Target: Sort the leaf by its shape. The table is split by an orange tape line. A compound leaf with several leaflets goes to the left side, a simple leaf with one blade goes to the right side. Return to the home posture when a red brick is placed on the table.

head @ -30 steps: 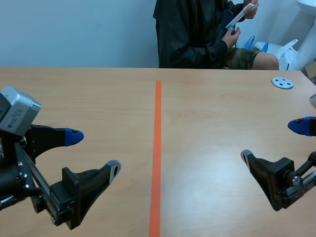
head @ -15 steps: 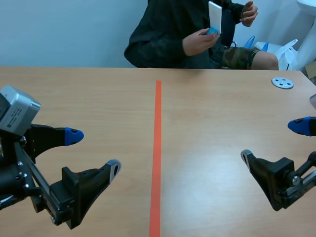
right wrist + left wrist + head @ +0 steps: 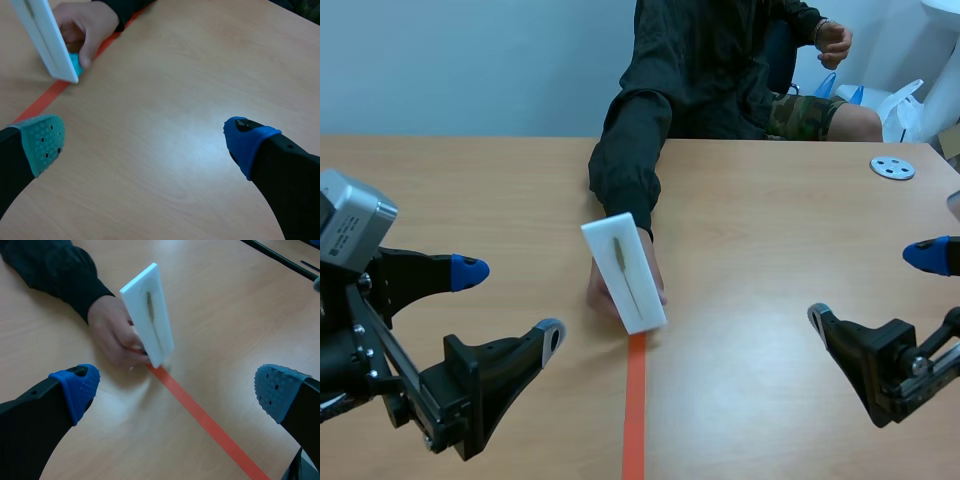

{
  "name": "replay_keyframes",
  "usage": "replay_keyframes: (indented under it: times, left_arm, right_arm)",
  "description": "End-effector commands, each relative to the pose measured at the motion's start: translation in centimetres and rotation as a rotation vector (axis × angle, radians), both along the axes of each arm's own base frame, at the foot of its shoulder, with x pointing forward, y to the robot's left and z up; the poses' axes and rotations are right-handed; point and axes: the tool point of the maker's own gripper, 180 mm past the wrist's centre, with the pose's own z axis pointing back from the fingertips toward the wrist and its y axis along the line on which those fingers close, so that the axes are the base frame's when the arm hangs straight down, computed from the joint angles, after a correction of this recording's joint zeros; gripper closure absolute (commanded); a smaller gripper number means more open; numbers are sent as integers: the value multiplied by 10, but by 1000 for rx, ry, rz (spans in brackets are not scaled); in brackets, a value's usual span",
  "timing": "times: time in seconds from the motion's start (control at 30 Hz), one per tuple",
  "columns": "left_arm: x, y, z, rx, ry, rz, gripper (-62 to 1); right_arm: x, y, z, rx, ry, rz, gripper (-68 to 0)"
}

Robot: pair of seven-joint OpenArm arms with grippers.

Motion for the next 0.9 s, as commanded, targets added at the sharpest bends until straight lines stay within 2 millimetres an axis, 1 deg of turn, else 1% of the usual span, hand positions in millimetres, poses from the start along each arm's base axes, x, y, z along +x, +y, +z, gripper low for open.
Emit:
replay_keyframes:
  times: [0.0,0.67,0.87]
  left_arm:
    - [3,1,5,-13,-19,7,-623]
    - [3,1,5,-13,-19,6,-623]
    - [1,-2,1,17,-20,-16,-623]
  right_arm:
    - [5,4,12,20,-40,7,-679]
    - [5,4,11,19,-39,7,-679]
    - [5,4,10,15,-33,6,-679]
